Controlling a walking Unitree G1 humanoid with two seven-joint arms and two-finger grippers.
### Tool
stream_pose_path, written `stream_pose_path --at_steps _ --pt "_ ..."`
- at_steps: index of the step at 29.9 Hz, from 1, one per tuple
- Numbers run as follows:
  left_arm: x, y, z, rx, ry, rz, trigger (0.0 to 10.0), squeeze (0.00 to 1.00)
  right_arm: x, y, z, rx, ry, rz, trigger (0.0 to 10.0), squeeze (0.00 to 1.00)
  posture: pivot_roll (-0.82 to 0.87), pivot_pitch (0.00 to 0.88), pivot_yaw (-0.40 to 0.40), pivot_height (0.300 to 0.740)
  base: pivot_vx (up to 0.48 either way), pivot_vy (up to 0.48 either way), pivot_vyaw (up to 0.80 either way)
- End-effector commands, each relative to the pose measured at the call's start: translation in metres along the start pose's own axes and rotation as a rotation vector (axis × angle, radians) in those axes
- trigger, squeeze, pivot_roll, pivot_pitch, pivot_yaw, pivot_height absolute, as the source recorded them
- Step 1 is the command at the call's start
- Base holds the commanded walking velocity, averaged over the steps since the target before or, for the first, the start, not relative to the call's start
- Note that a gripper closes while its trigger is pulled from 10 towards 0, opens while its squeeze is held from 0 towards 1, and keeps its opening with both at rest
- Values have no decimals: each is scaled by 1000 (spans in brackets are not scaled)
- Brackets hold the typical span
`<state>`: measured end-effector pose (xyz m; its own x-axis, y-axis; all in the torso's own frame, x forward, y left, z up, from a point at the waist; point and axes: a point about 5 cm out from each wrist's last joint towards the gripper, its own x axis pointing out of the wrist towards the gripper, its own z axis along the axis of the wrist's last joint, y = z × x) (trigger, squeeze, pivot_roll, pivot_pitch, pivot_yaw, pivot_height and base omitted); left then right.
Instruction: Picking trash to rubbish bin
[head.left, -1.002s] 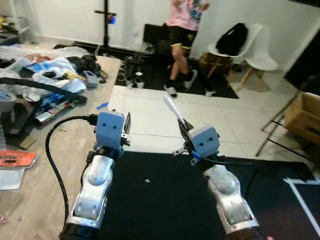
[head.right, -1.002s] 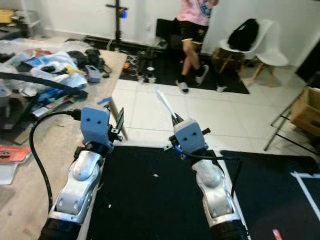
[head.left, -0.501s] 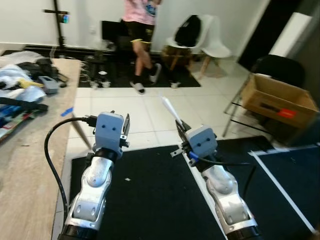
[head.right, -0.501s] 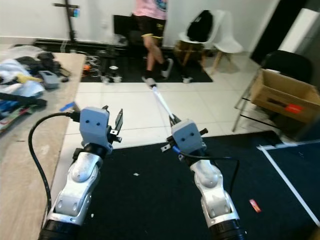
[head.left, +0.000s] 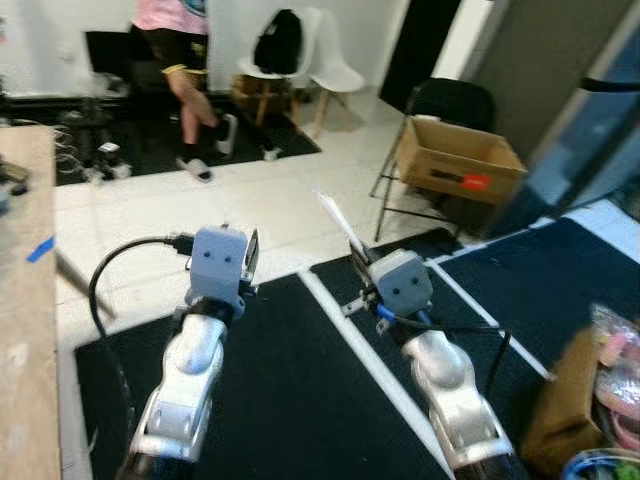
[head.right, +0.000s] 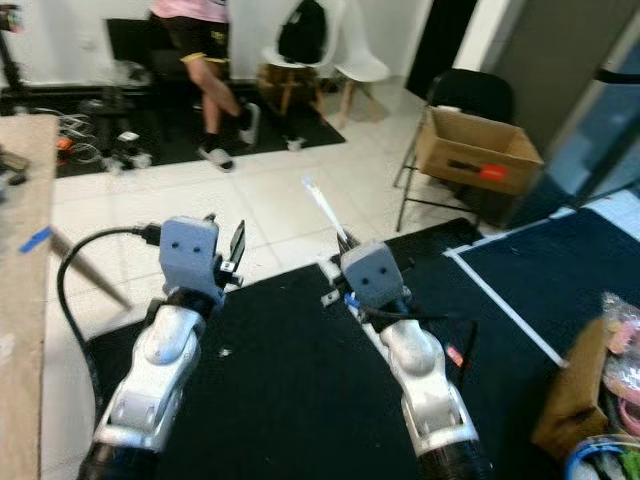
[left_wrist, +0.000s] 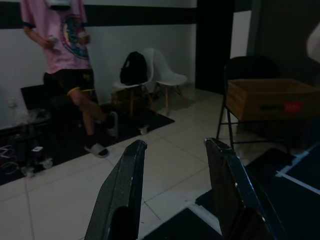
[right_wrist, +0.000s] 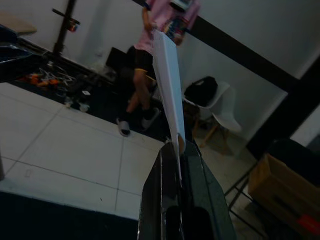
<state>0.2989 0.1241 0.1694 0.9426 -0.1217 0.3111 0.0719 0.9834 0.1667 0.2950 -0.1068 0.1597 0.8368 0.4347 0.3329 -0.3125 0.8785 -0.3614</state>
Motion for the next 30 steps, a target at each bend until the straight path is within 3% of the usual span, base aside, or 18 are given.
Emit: stream_pose_path --at_steps 1,12,18,23,26,30 --pt "2 -7 -1 -5 11 -28 10000 0 -4 -5 -6 -3 21 -26 10000 0 -5 57 -81 740 0 0 -700" --pt "15 -5 6 29 -4 -134 10000 0 -9 -6 -12 6 33 -130 10000 0 30 45 46 740 0 0 -700" --pt "19 -2 5 27 5 -133 10000 0 -12 -5 -13 8 37 -151 10000 0 28 54 53 740 0 0 -698" --pt "18 0 1 -29 28 -89 10000 0 -13 -5 -14 20 43 -151 10000 0 24 62 41 740 0 0 -698" --pt "12 1 -6 -100 64 -42 10000 0 -13 -1 -19 24 82 -98 10000 0 17 73 28 740 0 0 0" --pt "9 1 -9 -86 80 -36 10000 0 -13 1 -24 30 113 -78 10000 0 18 73 20 740 0 0 0"
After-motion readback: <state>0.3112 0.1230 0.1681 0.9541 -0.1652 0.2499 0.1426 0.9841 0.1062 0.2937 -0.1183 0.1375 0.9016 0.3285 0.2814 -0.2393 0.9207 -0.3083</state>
